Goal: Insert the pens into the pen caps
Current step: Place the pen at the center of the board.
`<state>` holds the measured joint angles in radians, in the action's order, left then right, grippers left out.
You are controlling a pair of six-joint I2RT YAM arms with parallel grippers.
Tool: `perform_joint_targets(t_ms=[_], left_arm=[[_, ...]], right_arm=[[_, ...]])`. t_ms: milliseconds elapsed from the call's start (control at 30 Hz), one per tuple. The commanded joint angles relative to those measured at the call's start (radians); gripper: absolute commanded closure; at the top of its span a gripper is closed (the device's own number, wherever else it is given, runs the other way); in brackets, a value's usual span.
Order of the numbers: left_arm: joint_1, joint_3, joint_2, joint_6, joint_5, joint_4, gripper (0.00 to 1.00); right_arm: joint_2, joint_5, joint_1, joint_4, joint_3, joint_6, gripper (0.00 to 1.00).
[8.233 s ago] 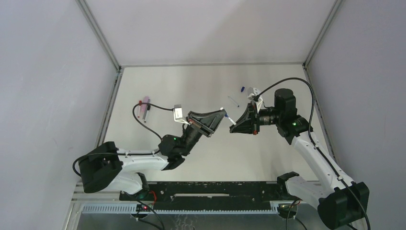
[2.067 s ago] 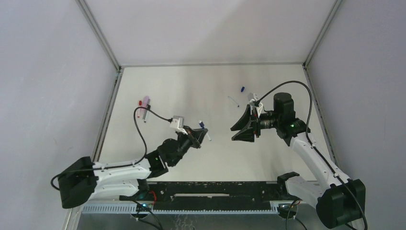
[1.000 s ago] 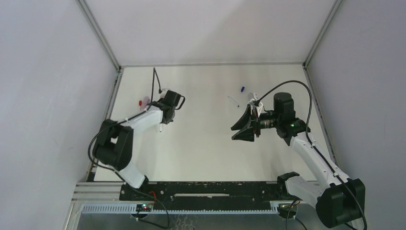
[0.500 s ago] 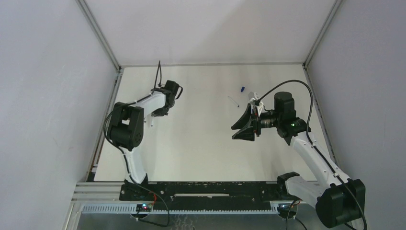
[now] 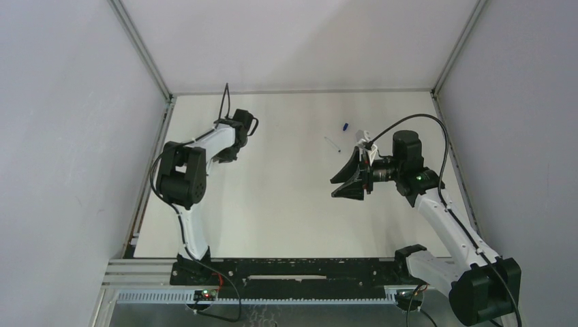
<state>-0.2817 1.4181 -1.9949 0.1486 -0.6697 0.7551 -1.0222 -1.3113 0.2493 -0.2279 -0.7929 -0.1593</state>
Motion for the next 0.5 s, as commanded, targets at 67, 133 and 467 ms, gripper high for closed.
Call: perform_joint_targets(t_ms=[67,133,467], left_arm=[[0.008,0.042,0.018,-0.003,0.021,0.027,0.72],[0.005,0.029,0.058,0.009,0.054,0.021,0.72],[-0.030,-0.211,0.461,0.056,0.435,-0.199,0.69]], right_arm=[[0.027,-0.022,-0.013,0.002,-0.040,-0.018,0.40],[0.028,-0.021,-0.015,0.001,-0.040,-0.021,0.40],[0.028,0.013,-0.029,-0.052,-0.052,-0.084,0.40]])
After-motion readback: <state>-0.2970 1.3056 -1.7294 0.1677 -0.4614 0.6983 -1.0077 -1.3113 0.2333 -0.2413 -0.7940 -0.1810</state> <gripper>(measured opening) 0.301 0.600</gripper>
